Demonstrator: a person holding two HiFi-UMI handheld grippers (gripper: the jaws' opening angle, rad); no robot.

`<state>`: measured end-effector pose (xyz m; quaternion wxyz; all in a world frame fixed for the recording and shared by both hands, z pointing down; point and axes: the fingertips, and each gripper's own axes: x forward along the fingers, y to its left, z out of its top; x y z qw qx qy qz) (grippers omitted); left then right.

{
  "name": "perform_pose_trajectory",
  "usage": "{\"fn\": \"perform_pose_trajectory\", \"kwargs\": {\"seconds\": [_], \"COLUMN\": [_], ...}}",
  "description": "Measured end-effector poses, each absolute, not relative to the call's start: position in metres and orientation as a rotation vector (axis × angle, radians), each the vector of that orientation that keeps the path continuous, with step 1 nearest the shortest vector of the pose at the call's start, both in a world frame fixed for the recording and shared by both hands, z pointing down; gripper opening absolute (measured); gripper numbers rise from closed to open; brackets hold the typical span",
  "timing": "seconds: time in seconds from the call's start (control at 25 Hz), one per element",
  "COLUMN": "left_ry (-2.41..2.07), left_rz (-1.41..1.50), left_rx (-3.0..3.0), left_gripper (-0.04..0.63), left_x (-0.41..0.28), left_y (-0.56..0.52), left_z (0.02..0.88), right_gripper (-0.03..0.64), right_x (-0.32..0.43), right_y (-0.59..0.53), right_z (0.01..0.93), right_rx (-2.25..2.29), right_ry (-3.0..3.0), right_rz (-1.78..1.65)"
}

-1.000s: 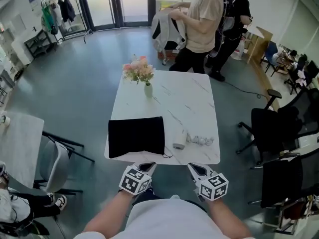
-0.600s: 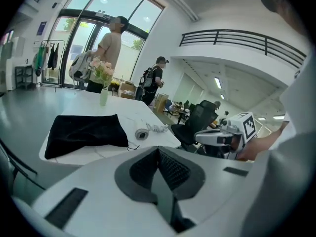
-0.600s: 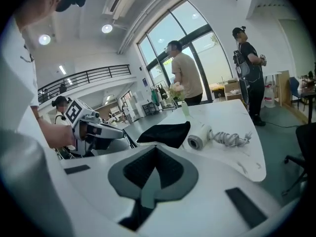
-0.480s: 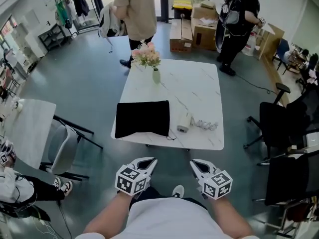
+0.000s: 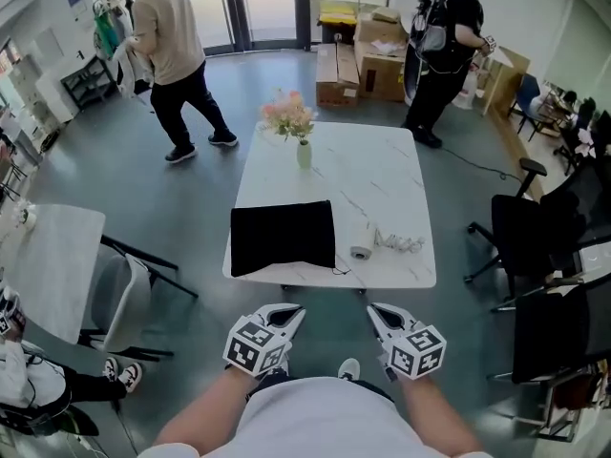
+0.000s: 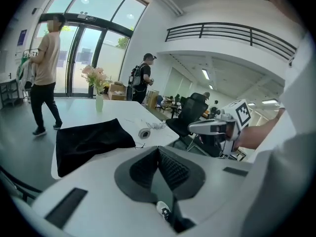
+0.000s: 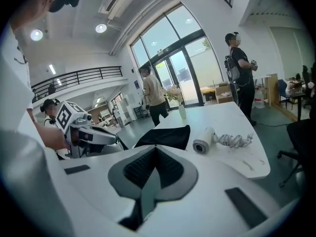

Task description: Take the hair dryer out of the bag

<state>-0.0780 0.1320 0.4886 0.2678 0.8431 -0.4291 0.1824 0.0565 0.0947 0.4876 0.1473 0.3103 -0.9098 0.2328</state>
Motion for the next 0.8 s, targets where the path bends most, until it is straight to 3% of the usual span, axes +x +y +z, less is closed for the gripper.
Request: {"fn": "perform_pose_trajectory", "kwargs": {"seconds": [0.8], "left_ry": [-1.135], "left_rz": [0.473], "left_rx": [2.268], "left_gripper": [0.015], "left_x": [-0.124], "left_y": [0.141], "left_z": [0.49], "right_gripper": [0.015], "right_x": [0.016], "right_y": [0.106], "right_z": [0.486], "right_rx": [0.908], "right_ry": [-2.588], "right_rz": [0.635]}}
